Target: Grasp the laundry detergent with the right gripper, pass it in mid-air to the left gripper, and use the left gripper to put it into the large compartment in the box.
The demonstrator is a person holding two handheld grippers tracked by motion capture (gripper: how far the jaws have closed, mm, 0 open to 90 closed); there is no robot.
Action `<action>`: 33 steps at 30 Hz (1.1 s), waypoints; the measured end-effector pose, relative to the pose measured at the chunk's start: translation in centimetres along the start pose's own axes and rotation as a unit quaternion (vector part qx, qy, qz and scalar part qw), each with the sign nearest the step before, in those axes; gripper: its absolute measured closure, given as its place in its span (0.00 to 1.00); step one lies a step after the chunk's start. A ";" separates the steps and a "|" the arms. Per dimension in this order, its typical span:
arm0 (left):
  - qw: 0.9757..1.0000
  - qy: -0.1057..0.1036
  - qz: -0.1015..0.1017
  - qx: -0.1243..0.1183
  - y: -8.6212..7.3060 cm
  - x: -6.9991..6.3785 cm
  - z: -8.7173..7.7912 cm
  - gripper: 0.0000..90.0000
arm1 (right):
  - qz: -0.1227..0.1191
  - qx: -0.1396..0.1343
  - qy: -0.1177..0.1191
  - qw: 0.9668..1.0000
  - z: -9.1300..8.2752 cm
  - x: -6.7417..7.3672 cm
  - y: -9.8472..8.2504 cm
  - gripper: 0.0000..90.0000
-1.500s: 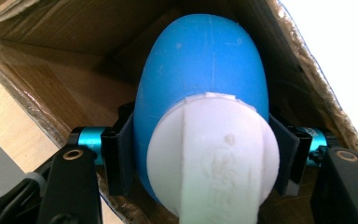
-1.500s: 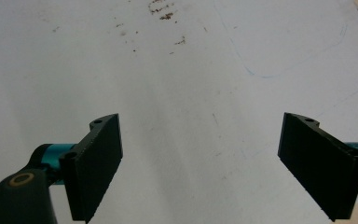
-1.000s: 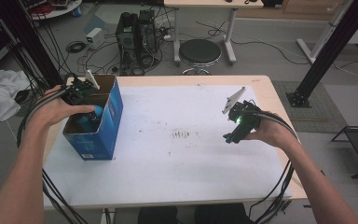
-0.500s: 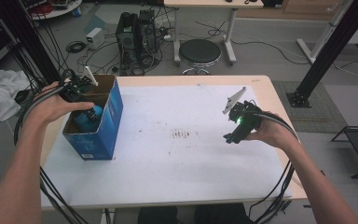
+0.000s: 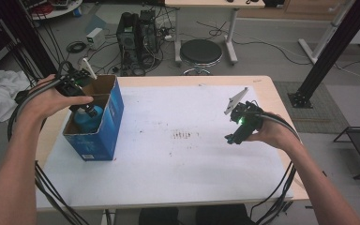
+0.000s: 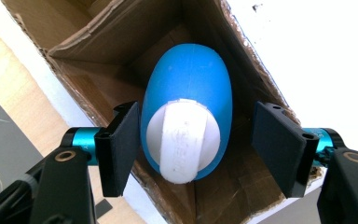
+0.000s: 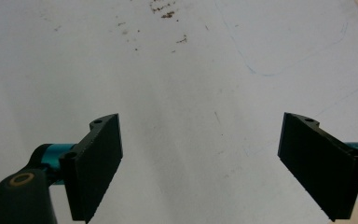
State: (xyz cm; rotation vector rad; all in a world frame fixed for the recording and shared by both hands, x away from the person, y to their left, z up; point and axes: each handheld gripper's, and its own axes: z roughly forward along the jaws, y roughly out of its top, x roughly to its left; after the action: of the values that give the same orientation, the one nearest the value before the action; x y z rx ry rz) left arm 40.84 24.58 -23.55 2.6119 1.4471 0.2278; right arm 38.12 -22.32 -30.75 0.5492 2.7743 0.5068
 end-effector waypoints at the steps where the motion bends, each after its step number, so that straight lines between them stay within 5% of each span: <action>1: 1.000 0.003 0.007 0.001 0.0 0.1 -0.1 0.37 | 0.001 0.000 -0.001 1.000 0.0 0.0 0.0 0.14; 15: 1.000 0.012 0.022 -0.016 1.3 -1.4 -2.3 0.32 | 0.001 0.002 -0.002 1.000 -0.2 0.0 0.0 0.14; 21: 0.998 0.017 0.051 -0.029 2.6 -3.1 -4.0 0.32 | 0.005 0.002 0.007 1.000 -0.3 0.1 0.0 0.14; 26: 0.994 0.019 0.101 -0.021 4.1 -4.8 -5.5 0.32 | 0.005 0.002 0.007 1.000 -0.3 0.1 0.1 0.14; 33: 0.990 0.009 0.138 -0.026 6.3 -7.7 -5.5 0.32 | 0.006 -0.001 0.005 1.000 -0.2 0.2 0.1 0.14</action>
State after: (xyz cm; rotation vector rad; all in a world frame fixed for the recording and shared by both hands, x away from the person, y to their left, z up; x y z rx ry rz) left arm 40.85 15.01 -17.34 2.7657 1.0638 0.3147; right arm 37.91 -22.26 -30.54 0.5663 2.7806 0.5152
